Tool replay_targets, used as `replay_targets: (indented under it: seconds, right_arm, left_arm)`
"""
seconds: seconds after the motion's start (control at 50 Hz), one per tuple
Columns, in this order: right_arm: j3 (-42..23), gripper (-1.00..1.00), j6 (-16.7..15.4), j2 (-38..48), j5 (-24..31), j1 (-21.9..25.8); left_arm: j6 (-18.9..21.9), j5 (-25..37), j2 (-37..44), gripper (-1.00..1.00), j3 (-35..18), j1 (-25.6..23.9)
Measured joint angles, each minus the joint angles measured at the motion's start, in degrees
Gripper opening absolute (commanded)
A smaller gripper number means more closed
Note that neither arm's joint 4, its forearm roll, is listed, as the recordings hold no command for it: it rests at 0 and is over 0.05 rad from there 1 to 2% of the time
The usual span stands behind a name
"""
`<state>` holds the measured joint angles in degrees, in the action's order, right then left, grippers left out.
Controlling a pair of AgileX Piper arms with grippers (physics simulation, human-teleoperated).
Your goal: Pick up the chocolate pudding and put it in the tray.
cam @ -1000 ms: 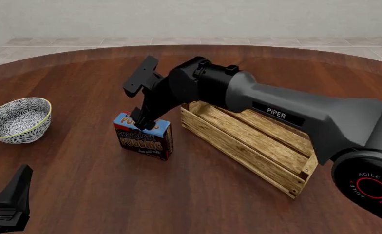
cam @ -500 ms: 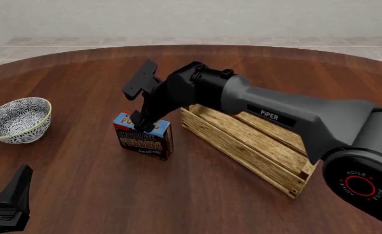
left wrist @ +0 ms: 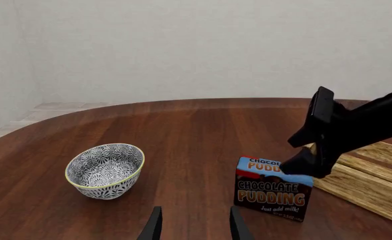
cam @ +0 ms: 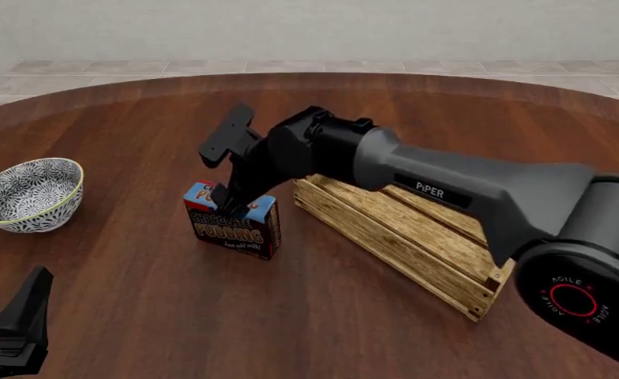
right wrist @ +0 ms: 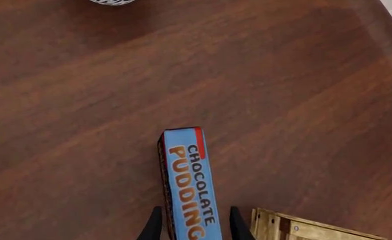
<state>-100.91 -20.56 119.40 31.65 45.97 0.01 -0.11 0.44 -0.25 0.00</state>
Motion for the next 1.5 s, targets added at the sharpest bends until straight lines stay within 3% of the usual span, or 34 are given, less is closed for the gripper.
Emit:
replay_targets:
  seconds: [1.5]
  right_arm:
    - [-0.9,1.0,2.0,4.3,-1.3,-0.5]
  left_arm:
    - [0.0,0.0,0.0,1.0,0.0,0.0]
